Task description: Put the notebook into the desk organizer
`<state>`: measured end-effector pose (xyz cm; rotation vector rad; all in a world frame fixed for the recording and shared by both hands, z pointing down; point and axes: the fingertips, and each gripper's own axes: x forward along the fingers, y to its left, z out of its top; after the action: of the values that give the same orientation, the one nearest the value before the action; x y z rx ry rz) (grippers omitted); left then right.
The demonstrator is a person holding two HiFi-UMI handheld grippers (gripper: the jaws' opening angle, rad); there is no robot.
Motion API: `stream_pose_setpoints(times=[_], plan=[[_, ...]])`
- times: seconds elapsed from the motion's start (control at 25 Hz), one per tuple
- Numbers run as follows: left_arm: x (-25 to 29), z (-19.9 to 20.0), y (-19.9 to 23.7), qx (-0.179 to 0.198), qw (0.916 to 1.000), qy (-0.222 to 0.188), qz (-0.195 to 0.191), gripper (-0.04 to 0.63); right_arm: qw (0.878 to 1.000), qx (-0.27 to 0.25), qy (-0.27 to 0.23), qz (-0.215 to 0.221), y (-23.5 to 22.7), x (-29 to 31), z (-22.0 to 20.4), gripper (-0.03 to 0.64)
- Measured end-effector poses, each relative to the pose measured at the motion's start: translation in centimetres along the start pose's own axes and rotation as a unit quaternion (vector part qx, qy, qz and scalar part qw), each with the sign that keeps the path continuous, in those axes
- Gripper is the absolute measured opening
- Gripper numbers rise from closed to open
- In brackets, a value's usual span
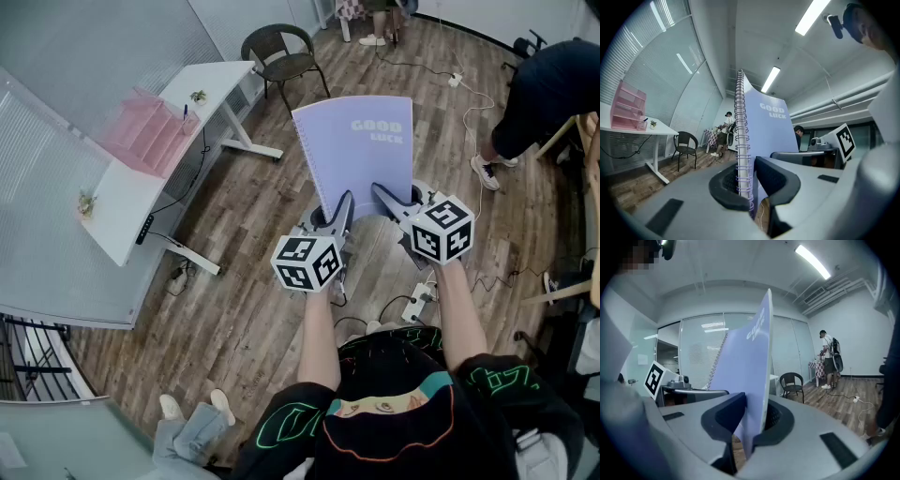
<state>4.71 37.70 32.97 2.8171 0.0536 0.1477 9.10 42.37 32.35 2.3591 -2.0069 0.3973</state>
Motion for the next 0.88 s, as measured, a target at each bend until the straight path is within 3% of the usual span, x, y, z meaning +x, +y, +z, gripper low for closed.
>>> stream_pose_setpoints(times=[0.88], plan=[[0.9,1.7,-0.4,0.027,0.9992,-0.009,0.026,0.044,0.999,-0.006,-0.025,0.023,-1.3,0.5,1.7,0.06]])
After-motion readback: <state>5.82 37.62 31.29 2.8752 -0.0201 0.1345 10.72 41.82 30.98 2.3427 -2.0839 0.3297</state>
